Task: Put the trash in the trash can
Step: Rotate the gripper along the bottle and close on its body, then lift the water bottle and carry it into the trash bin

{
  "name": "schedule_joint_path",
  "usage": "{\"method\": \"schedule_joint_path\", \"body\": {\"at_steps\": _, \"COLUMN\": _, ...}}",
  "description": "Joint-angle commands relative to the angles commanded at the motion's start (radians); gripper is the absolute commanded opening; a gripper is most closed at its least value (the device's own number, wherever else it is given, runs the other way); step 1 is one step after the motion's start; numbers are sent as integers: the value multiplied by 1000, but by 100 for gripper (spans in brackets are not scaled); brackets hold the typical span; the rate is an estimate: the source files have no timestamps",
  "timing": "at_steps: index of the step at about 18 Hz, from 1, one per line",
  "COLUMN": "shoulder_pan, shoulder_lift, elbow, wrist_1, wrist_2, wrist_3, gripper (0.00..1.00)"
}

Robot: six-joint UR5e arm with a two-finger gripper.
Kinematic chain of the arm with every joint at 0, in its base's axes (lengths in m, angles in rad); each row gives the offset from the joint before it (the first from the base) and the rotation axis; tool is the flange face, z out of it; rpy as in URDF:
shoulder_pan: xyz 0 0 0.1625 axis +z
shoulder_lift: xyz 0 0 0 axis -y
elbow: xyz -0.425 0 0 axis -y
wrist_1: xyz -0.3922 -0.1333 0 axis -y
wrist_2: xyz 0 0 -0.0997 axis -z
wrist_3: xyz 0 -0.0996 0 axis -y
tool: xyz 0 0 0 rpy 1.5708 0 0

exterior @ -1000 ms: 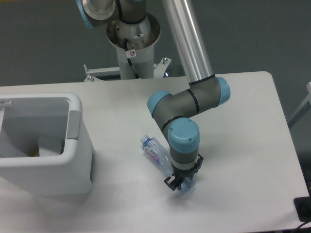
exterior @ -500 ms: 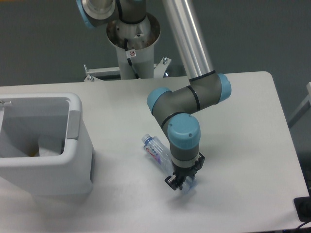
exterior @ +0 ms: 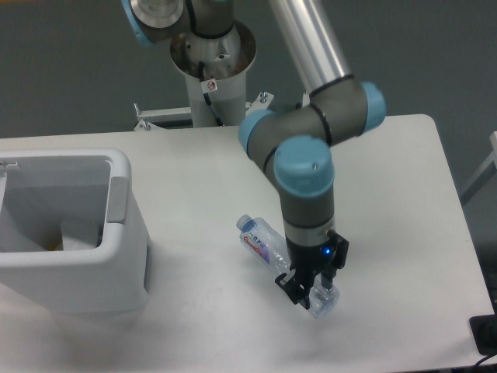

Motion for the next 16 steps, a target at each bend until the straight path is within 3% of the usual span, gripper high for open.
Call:
{"method": "schedule_joint_path", "body": {"at_steps": 4, "shoulder_pan": -14, "shoulder_lift": 44, "elbow": 80, "wrist_1": 21, "wrist_2": -102, "wrist_3": -8, "gripper": 57}}
{"method": "schedule_joint_path", "body": {"at_steps": 7, "shoulder_pan": -58, "shoulder_lift": 91, "elbow": 80, "wrist_1": 77, "wrist_2": -154, "wrist_3": -6, "gripper": 57}}
{"method": "schedule_joint_path", "body": {"at_steps": 10, "shoulder_pan": -80, "shoulder_lift": 135, "elbow": 82, "wrist_1": 84, "wrist_2": -158, "wrist_3": -2, "gripper": 57}}
{"method": "schedule_joint_path", "body": {"at_steps": 13, "shoulder_pan": -149, "shoulder_lift": 169, "elbow": 77, "wrist_1": 89, "wrist_2": -155, "wrist_3": 24, "gripper": 57}}
{"method": "schedule_joint_path", "body": {"at_steps": 16, "shoulder_pan": -248, "shoulder_lift": 163, "elbow": 51, "wrist_1": 92, "wrist_2": -146, "wrist_3": 38, "gripper": 57}}
